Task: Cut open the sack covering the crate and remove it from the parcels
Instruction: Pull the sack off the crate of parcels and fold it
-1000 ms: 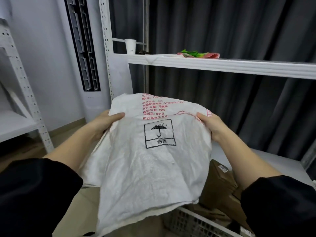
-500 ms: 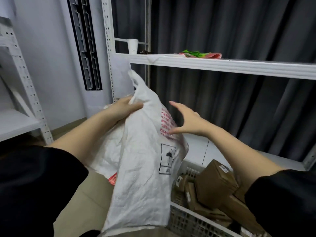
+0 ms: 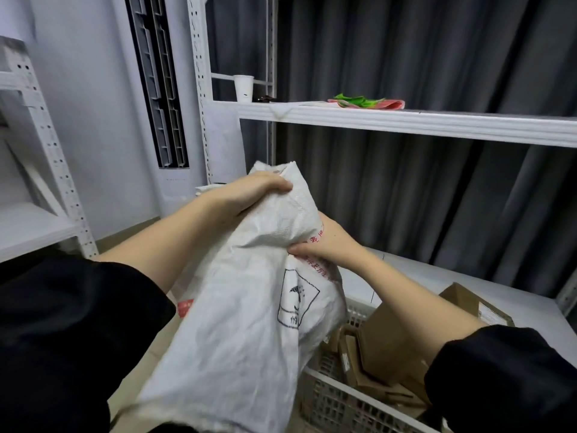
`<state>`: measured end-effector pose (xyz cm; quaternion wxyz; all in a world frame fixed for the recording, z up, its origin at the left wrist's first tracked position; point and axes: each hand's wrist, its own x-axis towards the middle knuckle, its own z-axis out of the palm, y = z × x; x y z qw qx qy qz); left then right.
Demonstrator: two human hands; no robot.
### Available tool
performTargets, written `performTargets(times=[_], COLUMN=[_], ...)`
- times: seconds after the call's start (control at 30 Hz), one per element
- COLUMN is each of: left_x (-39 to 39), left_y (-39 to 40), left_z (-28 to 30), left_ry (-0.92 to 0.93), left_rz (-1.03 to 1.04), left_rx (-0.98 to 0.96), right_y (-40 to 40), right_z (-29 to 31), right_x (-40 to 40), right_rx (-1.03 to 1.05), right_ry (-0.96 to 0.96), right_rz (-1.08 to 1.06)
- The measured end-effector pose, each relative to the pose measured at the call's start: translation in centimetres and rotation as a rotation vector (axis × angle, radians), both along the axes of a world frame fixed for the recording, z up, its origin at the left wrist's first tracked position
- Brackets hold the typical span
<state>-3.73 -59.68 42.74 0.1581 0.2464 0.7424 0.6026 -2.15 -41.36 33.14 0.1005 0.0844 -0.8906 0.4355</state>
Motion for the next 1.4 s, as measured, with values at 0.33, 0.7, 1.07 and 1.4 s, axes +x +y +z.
performTargets(times=[0.33, 0.7, 1.07, 1.4], left_x=[-2.3, -3.6, -5.7, -4.4], left_y=[-0.1, -1.5, -2.6, -3.6], left_z=[-0.7, -8.6, -9.1, -8.2], left_ry=[0.657, 1.379, 0.576, -0.345], left_rz=[0.326, 0.533, 0.292, -0.100], left_rx=[-0.784, -0.911, -0.295, 0.162], right_y=[0.6, 3.2, 6.2, 6.9], right_z=[-0.5, 2.2, 2.6, 3.7], right_x=[-0.6, 0.1, 3.7, 4.4], right_rx=[0.026, -0.866, -1.227, -1.327], right_ry=[-0.009, -0.008, -0.135, -0.116], right_rz=[-0.652, -0.527, -0.034, 0.141])
